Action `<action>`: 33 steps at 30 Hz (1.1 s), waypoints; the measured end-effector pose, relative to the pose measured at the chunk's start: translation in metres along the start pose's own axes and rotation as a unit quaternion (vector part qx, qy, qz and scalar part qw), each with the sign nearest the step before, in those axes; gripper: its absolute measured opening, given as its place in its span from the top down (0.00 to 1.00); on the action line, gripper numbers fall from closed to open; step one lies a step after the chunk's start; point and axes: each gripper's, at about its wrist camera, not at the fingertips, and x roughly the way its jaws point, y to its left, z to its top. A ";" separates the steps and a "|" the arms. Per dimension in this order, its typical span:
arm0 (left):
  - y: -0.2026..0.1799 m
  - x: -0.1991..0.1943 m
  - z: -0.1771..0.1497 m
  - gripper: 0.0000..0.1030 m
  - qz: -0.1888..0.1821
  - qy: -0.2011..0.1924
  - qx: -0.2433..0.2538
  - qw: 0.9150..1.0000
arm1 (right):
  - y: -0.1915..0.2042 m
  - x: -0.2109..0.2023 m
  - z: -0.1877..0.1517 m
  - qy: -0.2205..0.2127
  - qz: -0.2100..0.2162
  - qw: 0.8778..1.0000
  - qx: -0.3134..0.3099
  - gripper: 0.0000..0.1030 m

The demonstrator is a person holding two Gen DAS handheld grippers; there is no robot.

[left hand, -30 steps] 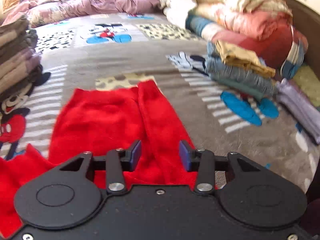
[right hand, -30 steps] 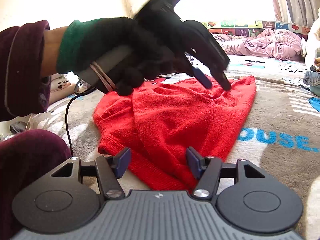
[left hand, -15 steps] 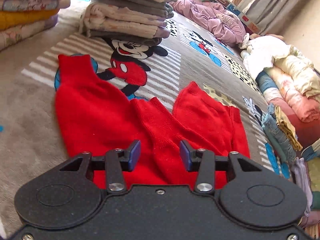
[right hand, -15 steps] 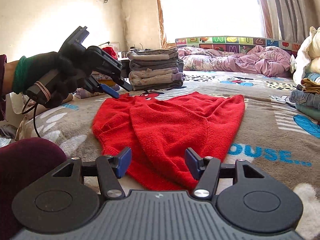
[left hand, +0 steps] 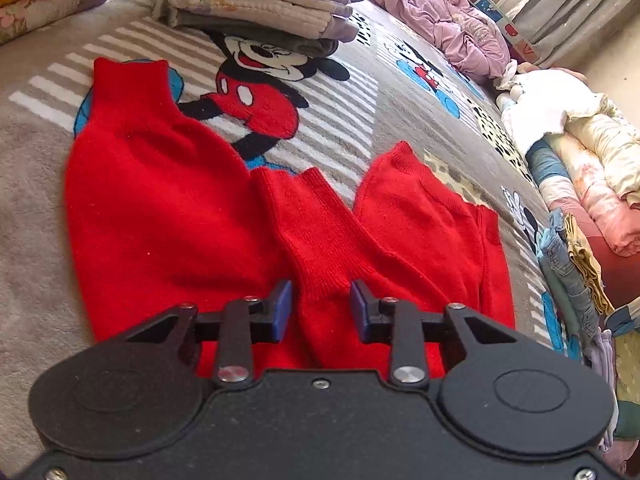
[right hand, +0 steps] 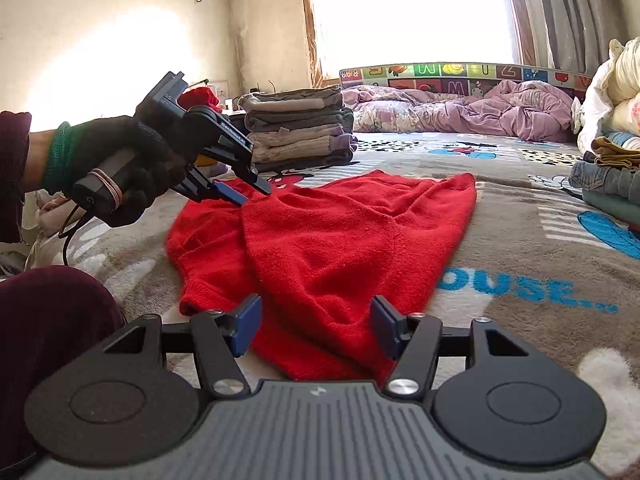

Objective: Fold clothes

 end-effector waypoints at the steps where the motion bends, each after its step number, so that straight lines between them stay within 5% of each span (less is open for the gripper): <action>1: -0.002 -0.001 -0.001 0.77 0.001 -0.001 0.004 1.000 | 0.000 0.001 0.000 -0.001 0.002 1.000 0.000 0.42; 4: -0.014 -0.004 -0.003 0.99 0.013 -0.008 0.031 0.999 | -0.001 0.001 0.000 -0.002 0.004 1.000 -0.003 0.42; 10: -0.062 -0.018 0.005 0.99 -0.024 -0.036 0.061 0.997 | -0.002 -0.003 0.000 -0.005 0.009 1.000 -0.019 0.42; 17: -0.119 -0.008 0.017 0.99 -0.078 -0.037 0.037 0.996 | 0.001 -0.009 -0.001 -0.012 0.014 0.999 -0.048 0.42; 24: -0.154 0.031 0.021 0.99 -0.078 -0.017 0.020 0.997 | -0.001 -0.005 -0.004 0.013 0.033 0.999 -0.039 0.49; 33: -0.180 0.077 0.022 0.99 -0.052 -0.010 0.017 0.998 | -0.026 -0.006 -0.002 0.015 0.064 0.997 0.051 0.48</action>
